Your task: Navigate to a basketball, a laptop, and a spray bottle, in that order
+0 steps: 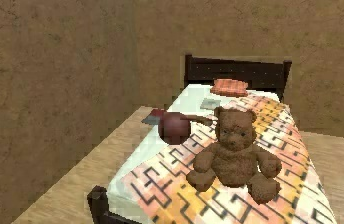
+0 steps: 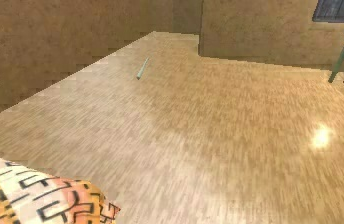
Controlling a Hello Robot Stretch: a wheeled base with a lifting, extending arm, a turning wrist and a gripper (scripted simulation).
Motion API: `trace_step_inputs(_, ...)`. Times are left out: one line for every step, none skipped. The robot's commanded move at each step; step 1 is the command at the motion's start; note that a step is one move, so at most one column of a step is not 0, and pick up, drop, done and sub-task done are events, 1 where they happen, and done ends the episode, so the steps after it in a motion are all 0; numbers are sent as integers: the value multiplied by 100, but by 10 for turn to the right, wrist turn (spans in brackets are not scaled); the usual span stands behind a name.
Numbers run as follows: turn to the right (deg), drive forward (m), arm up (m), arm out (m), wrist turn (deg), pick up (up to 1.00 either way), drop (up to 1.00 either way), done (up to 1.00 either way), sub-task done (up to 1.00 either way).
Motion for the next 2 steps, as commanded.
trace_step_inputs(0, 0, 0, 0, 0, 0, 0, 0, 100)
trace_step_inputs(-450, 0, 0, 0, 0, 0, 0, 0, 0)
